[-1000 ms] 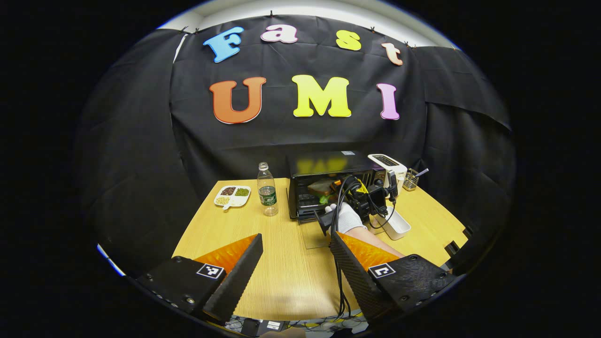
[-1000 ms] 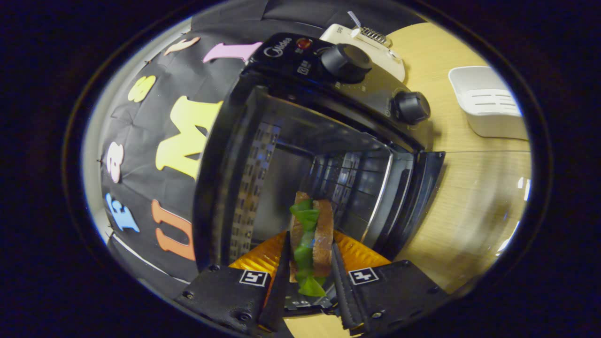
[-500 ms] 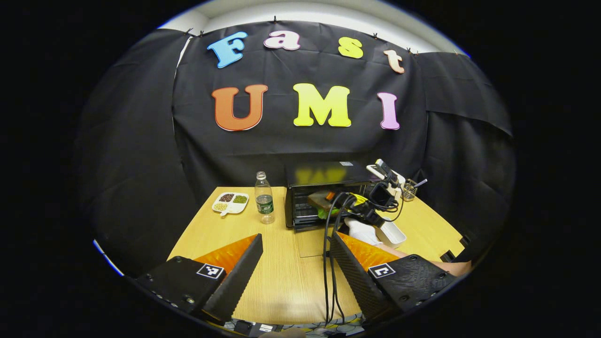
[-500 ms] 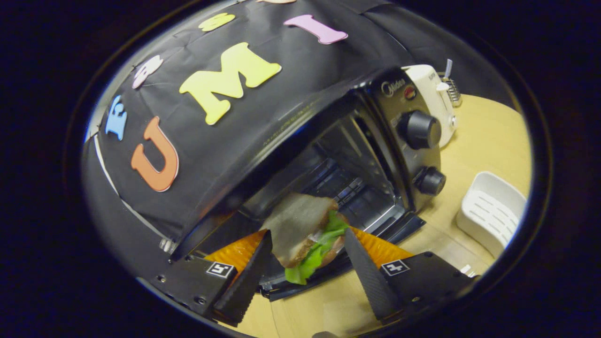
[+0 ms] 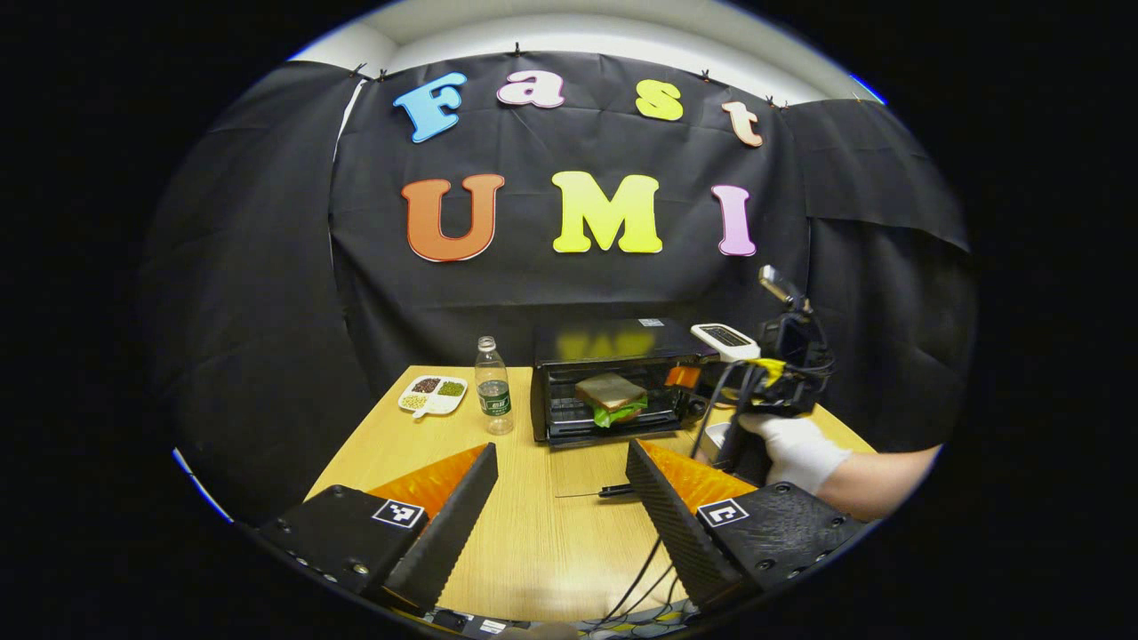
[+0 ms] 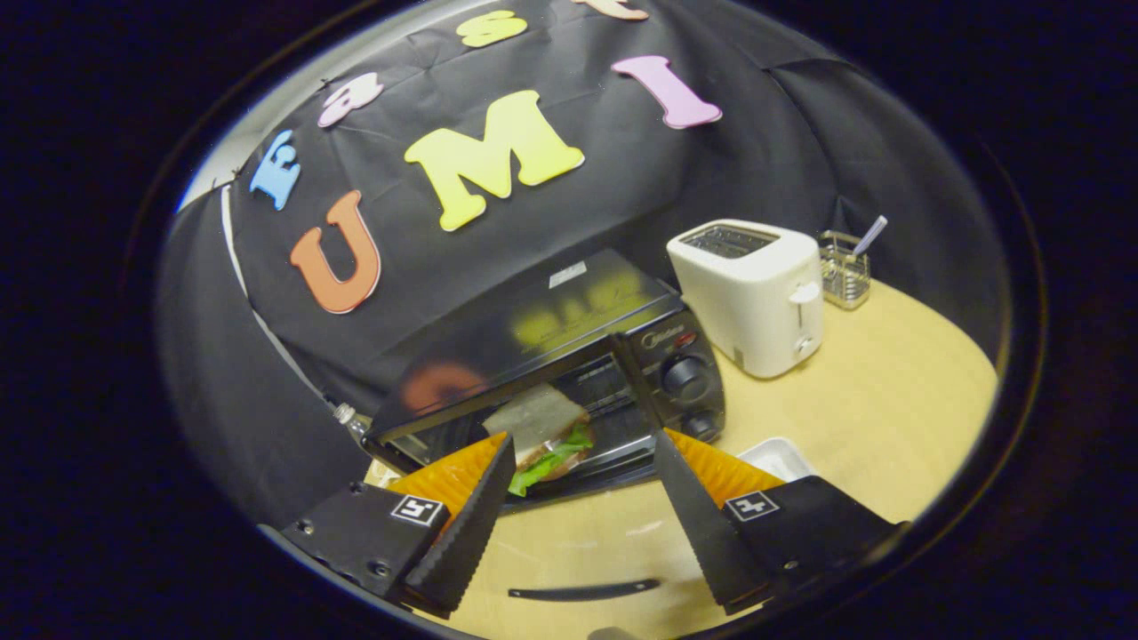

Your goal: Open the electric oven with the left hand, put the food in, and close the electric oven.

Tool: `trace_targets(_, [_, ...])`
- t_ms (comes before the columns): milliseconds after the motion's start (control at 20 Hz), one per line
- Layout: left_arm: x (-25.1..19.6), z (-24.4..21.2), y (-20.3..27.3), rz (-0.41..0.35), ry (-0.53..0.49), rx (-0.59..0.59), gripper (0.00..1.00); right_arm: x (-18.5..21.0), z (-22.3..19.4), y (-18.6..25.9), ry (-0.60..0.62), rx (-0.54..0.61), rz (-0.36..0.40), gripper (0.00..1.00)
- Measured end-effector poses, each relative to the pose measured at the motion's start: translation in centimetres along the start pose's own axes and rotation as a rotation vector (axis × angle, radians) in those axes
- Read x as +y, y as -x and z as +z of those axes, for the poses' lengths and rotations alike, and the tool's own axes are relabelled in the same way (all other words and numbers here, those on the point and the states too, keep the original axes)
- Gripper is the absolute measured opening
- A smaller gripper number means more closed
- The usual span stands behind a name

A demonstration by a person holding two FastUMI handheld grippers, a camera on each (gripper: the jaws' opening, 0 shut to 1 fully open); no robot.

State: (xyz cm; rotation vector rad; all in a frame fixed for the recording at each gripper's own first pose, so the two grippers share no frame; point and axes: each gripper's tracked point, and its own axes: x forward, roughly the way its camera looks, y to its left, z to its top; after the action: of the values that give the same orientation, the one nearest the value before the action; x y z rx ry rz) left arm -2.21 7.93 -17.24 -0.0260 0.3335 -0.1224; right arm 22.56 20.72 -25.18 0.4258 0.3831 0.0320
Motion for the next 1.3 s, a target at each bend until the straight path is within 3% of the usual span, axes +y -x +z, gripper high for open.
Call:
trace_targets(200, [-1.9,-2.2,-2.0,0.005,0.016,0.025,0.96,-2.3,2.2,6.4,0.095,0.014,0.031,0.89])
trace_targets(250, [-2.5,-2.9,-2.6,0.004,0.022,0.032,0.96,-2.9,2.9,7.9,0.124,0.004,0.031,1.0])
trace_targets(350, [-3.3,-4.2,-3.9,0.013,0.029,0.054,0.96,-3.9,4.0,10.8,0.191,-0.007,0.044,1.0])
trace_targets(400, [-3.7,-4.9,-4.6,0.019,0.034,0.061,0.96,-4.5,4.6,12.0,0.224,-0.017,0.044,0.89])
trace_targets(450, [-4.0,-5.5,-5.3,0.027,0.04,0.07,0.96,-4.9,4.9,13.1,0.244,-0.014,0.046,1.0])
trace_targets(500, [-4.3,-6.2,-6.1,0.036,0.043,0.078,0.95,-5.4,5.0,14.0,0.256,-0.007,0.051,0.89])
trace_targets(550, [-4.7,-7.0,-6.9,0.044,0.054,0.097,0.96,-5.9,5.1,14.7,0.257,-0.001,0.055,1.0])
trace_targets(850, [-7.5,-12.0,-11.0,0.047,0.072,0.181,0.95,-8.9,6.2,18.4,0.289,0.023,0.05,1.0])
trace_targets(900, [-8.2,-13.0,-11.6,0.041,0.063,0.197,0.95,-9.4,6.4,18.5,0.298,0.023,0.041,0.89])
trace_targets(950, [-8.5,-14.3,-12.1,0.037,0.057,0.222,0.95,-9.9,6.4,18.8,0.302,0.027,0.033,1.0])
trace_targets(1100, [-10.0,-17.0,-13.3,0.018,0.049,0.276,0.95,-11.3,6.8,19.7,0.306,0.026,-0.001,1.0])
trace_targets(1150, [-10.4,-17.8,-13.8,0.013,0.041,0.292,0.95,-11.8,6.9,20.0,0.315,0.022,-0.014,0.89])
trace_targets(1200, [-10.8,-18.5,-14.0,0.005,0.037,0.305,0.95,-12.1,6.9,20.3,0.323,0.024,-0.028,0.89])
trace_targets(1250, [-11.1,-19.0,-14.3,0.0,0.033,0.316,0.95,-12.3,6.8,20.5,0.324,0.026,-0.035,1.0])
trace_targets(1300, [-11.3,-19.5,-14.7,-0.005,0.031,0.326,0.95,-12.5,6.7,20.7,0.322,0.03,-0.044,1.0])
